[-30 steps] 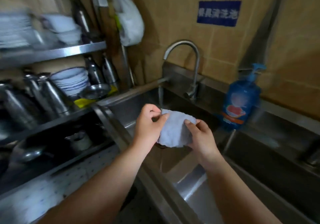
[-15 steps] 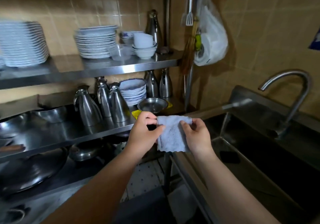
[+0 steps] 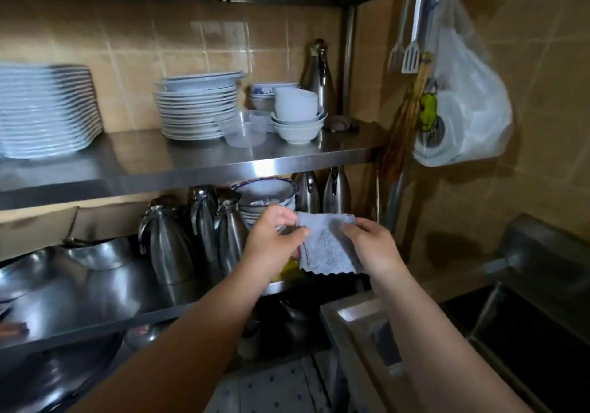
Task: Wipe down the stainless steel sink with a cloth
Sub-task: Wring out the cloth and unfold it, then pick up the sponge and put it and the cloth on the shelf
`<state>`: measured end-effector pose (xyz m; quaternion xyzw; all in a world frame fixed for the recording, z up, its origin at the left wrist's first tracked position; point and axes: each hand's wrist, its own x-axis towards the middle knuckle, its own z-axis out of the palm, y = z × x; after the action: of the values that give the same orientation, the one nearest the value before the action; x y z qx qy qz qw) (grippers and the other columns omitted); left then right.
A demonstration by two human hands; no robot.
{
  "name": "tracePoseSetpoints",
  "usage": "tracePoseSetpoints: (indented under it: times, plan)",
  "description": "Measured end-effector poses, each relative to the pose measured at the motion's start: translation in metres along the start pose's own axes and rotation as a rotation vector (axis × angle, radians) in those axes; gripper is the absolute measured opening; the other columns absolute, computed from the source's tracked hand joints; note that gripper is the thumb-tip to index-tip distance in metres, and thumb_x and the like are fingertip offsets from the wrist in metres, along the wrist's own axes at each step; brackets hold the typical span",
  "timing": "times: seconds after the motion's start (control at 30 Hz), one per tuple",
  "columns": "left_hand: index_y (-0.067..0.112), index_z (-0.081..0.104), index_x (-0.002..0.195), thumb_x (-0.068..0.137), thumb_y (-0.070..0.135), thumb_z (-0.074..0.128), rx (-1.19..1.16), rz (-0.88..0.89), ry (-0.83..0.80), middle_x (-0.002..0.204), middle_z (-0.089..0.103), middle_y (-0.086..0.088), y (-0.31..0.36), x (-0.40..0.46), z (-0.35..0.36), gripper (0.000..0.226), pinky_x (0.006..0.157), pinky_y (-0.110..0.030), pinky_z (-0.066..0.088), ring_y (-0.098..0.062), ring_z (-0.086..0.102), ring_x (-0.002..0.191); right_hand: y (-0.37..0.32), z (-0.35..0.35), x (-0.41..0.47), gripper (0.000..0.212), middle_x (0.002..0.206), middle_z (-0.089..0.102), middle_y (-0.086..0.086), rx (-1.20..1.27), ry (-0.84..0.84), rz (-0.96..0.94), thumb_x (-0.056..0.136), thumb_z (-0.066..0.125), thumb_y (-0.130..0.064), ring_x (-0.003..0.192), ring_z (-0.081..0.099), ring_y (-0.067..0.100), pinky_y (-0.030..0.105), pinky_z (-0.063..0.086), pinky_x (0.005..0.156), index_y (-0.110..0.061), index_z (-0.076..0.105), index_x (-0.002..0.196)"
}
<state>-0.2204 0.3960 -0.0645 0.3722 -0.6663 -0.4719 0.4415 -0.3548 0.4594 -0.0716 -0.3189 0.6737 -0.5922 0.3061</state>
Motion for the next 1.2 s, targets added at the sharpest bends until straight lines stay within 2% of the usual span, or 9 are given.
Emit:
tracePoseSetpoints:
  times: [0.07, 0.2, 0.33, 0.43, 0.53, 0.67, 0.8, 0.97, 1.2]
  plan:
    - [0.021, 0.049, 0.073, 0.077, 0.0, 0.068, -0.023, -0.007, 0.012, 0.084, 0.057, 0.001, -0.001, 0.035, 0.001, 0.029, 0.041, -0.014, 0.046, 0.0, 0.052, 0.04, -0.01, 0.009, 0.036, 0.013, 0.093, 0.07, 0.014, 0.011, -0.015, -0.004, 0.089, 0.055, -0.018, 0.09, 0.066, 0.032, 0.039, 0.052, 0.082, -0.023, 0.064, 0.082]
    - [0.018, 0.05, 0.073, 0.078, -0.006, 0.065, -0.093, -0.041, 0.038, 0.081, 0.056, 0.0, 0.001, 0.095, -0.002, 0.028, 0.041, -0.013, 0.047, -0.003, 0.055, 0.044, -0.028, 0.034, 0.098, 0.011, 0.083, 0.066, 0.0, 0.041, -0.07, 0.016, 0.091, 0.054, -0.018, 0.081, 0.064, 0.02, 0.036, 0.053, 0.075, -0.021, 0.064, 0.088]
    - [0.015, 0.047, 0.073, 0.079, -0.009, 0.061, -0.167, -0.066, 0.033, 0.078, 0.053, -0.002, 0.0, 0.155, -0.006, 0.028, 0.041, -0.015, 0.049, -0.008, 0.055, 0.053, -0.047, 0.063, 0.148, 0.022, 0.104, 0.068, 0.014, 0.006, -0.111, -0.013, 0.087, 0.057, -0.017, 0.097, 0.064, 0.031, 0.045, 0.051, 0.091, -0.009, 0.067, 0.105]
    - [0.015, 0.046, 0.081, 0.083, -0.004, 0.058, -0.239, -0.112, -0.002, 0.084, 0.053, -0.002, 0.001, 0.206, -0.008, 0.023, 0.042, -0.019, 0.052, -0.013, 0.056, 0.062, -0.063, 0.085, 0.196, 0.018, 0.099, 0.067, 0.015, 0.013, -0.109, -0.073, 0.088, 0.054, -0.008, 0.088, 0.063, 0.027, 0.031, 0.051, 0.075, -0.003, 0.065, 0.101]
    - [0.012, 0.043, 0.097, 0.086, 0.001, 0.056, -0.273, -0.144, -0.029, 0.083, 0.049, 0.001, 0.001, 0.256, -0.005, 0.021, 0.038, -0.016, 0.049, -0.017, 0.054, 0.062, -0.075, 0.106, 0.241, 0.032, 0.107, 0.063, 0.02, -0.067, -0.039, -0.126, 0.089, 0.045, 0.002, 0.084, 0.057, 0.022, 0.019, 0.045, 0.058, 0.003, 0.057, 0.119]
    - [0.013, 0.043, 0.102, 0.088, 0.001, 0.053, -0.304, -0.159, -0.082, 0.081, 0.047, -0.001, -0.008, 0.316, 0.0, 0.021, 0.039, -0.017, 0.049, -0.024, 0.056, 0.069, -0.083, 0.129, 0.293, 0.036, 0.111, 0.059, 0.016, -0.009, 0.112, -0.136, 0.09, 0.039, 0.007, 0.101, 0.059, 0.028, 0.015, 0.044, 0.063, 0.002, 0.053, 0.123]
    - [0.017, 0.044, 0.098, 0.088, 0.007, 0.05, -0.208, -0.12, -0.164, 0.085, 0.048, 0.001, -0.03, 0.358, -0.003, 0.015, 0.041, -0.011, 0.048, -0.026, 0.057, 0.08, -0.079, 0.134, 0.324, 0.022, 0.093, 0.06, 0.011, 0.073, 0.191, -0.06, 0.091, 0.046, -0.002, 0.067, 0.056, 0.017, 0.023, 0.046, 0.055, -0.013, 0.058, 0.106]
    - [0.033, 0.047, 0.081, 0.084, 0.015, 0.054, -0.012, -0.053, -0.168, 0.083, 0.05, 0.004, -0.062, 0.377, -0.01, 0.019, 0.068, -0.038, 0.057, -0.008, 0.063, 0.049, -0.066, 0.111, 0.337, 0.037, 0.122, 0.059, 0.009, -0.346, 0.3, -0.064, 0.089, 0.053, -0.016, 0.111, 0.055, 0.024, 0.034, 0.043, 0.093, -0.01, 0.052, 0.126]
    - [0.048, 0.047, 0.077, 0.067, 0.035, 0.043, 0.092, 0.094, -0.227, 0.079, 0.061, 0.003, -0.05, 0.367, -0.007, 0.017, 0.068, -0.036, 0.052, -0.016, 0.067, 0.052, -0.061, 0.095, 0.332, 0.042, 0.126, 0.054, 0.005, -0.627, 0.328, -0.064, 0.087, 0.054, -0.033, 0.116, 0.05, 0.023, 0.029, 0.038, 0.088, -0.02, 0.05, 0.127]
